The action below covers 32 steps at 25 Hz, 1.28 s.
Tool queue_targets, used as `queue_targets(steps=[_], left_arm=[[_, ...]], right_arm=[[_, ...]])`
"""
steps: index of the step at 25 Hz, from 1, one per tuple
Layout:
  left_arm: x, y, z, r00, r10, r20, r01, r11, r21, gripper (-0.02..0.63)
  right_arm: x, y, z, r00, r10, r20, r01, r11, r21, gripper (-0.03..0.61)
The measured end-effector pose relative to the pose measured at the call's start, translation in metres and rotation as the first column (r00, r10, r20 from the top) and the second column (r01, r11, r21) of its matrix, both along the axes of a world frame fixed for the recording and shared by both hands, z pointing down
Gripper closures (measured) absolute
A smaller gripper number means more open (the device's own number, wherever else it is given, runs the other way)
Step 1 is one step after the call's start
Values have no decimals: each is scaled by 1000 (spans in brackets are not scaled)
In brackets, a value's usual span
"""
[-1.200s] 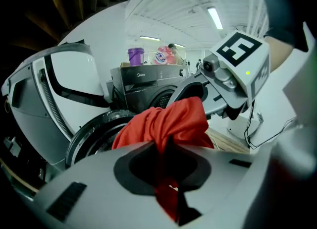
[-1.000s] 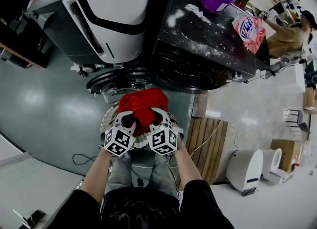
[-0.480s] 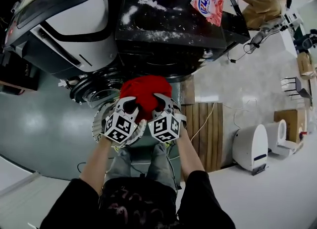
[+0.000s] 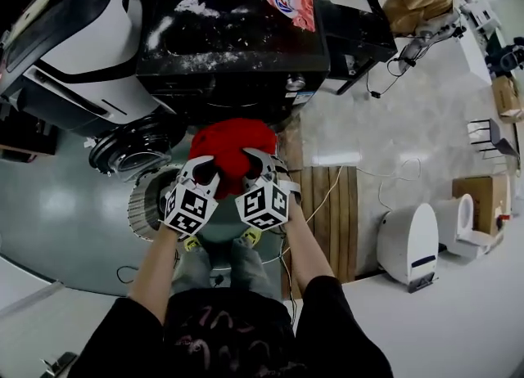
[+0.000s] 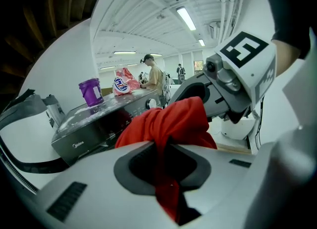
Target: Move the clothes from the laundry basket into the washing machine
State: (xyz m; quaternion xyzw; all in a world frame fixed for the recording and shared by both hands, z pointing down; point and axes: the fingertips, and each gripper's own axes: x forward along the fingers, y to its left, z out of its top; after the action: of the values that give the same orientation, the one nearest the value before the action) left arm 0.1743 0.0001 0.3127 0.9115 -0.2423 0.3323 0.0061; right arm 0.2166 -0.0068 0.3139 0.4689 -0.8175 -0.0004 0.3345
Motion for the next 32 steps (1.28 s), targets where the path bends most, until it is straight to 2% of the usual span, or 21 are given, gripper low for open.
queue_targets(steps=[7,17,23,32], left_arm=[[24,-10,0,1000,9,-9,-9,1000,0,552],[6,-38,8,999,3,-47,-3,1000,4,553],[-11,-46,25,997,30,-65,-31,1000,-5,552],[1,-73,74,997,23,-67,-23,1000,3,553]], right_arm=[[24,-10,0,1000,-9,-20,9,1000,-3,529],[5,-37,6,999,5,-41,-5,1000,13,529],[-12,-44,22,998,36,-53,-36,999,5,529],[0,-71,72,999,12,-49,-12,1000,17,529]])
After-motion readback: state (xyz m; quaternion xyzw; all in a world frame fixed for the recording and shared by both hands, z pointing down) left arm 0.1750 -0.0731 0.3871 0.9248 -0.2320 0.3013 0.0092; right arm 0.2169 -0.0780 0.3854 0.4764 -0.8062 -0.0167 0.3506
